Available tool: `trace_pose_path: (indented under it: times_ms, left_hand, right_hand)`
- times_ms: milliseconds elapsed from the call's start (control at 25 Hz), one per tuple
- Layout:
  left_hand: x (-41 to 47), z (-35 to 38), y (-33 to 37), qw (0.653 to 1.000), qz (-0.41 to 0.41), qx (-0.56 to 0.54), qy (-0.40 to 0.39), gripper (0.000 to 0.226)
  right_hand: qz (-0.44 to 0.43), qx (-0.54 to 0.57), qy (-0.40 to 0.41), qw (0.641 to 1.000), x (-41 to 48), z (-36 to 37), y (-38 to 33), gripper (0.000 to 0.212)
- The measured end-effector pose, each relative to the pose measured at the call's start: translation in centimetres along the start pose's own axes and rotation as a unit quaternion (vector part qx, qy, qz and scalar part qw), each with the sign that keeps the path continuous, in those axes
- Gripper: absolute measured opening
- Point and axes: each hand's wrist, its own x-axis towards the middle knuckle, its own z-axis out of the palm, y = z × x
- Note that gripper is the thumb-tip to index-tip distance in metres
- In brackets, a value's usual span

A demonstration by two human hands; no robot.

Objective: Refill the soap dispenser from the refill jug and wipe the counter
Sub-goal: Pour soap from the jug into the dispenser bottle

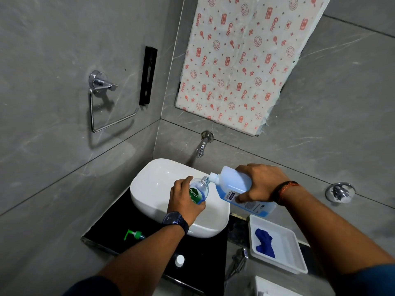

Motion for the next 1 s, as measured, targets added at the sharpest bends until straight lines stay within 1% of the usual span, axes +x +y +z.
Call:
trace_pose_path:
  times_ms: [280,720,840,1000]
  left_hand:
    - [-0.1,0.0,-0.4,1.000,-0.002,0.002,-0.003,0.085]
    - [-0.2,0.5,-0.8,1.000,0.001,-0.002,-0.004,0.087]
    - [-0.2,0.6,-1.1,1.000,0.005,-0.011,0.000,0.086]
    - [0.2,0.4,-1.5,1.000,-0.001,-0.024,0.009,0.084]
  right_hand:
    - [-0.002,-0.005,-0.002,1.000,0.0,0.1,-0.2,0.083]
    - [0.002,0.001,-0.011,1.000,0.1,0.5,0.0,0.086]
    - [0.013,0.032,-0.015,0.999,0.2,1.0,0.1,0.086]
    - [0.038,0.121,-0.019,0.992,0.6,2.5,0.0,0.080]
